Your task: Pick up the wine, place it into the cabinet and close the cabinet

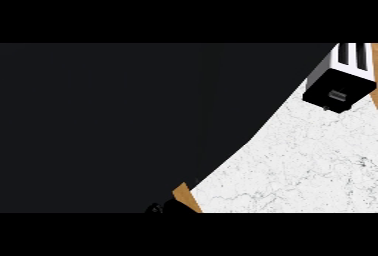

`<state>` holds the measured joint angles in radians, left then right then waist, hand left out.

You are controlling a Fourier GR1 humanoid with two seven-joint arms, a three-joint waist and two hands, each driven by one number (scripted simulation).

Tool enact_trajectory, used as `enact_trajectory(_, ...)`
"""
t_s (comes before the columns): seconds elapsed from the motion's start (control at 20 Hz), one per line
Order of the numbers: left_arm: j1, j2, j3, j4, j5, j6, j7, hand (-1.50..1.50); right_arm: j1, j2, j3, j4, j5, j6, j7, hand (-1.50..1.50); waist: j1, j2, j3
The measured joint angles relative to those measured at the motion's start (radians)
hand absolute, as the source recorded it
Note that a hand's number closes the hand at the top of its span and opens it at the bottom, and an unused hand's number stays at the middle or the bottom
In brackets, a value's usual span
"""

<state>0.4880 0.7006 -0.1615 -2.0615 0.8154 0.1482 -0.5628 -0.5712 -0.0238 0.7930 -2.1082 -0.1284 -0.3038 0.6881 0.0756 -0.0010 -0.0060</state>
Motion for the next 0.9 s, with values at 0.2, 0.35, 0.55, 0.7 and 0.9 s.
enact_trajectory(0.2, 0.018, 0.029, 0.067, 0.013, 0.048, -0.065, 0.001, -1.5, -0.212, 0.014, -0.067, 0.175, -0.087, -0.055, -0.012, 1.5, 0.01, 0.003, 0.001)
enact_trajectory(0.35, 0.009, 0.045, 0.108, 0.027, 0.082, -0.096, 0.016, -1.5, -0.365, 0.019, -0.115, 0.322, -0.165, -0.085, -0.049, 1.5, 0.012, 0.007, 0.002)
enact_trajectory(0.55, -0.002, 0.061, 0.152, 0.038, 0.12, -0.125, 0.04, -1.5, -0.533, 0.022, -0.167, 0.53, -0.274, -0.073, -0.125, 1.5, 0.013, 0.011, 0.002)
enact_trajectory(0.7, -0.018, 0.077, 0.185, 0.042, 0.139, -0.138, 0.055, -1.5, -0.604, 0.023, -0.204, 0.64, -0.411, -0.002, -0.14, 1.5, 0.021, 0.017, 0.003)
enact_trajectory(0.9, -0.022, 0.08, 0.206, 0.047, 0.154, -0.155, 0.062, -1.5, -0.656, 0.023, -0.222, 0.749, -0.596, 0.161, -0.103, 1.5, 0.025, 0.02, 0.003)
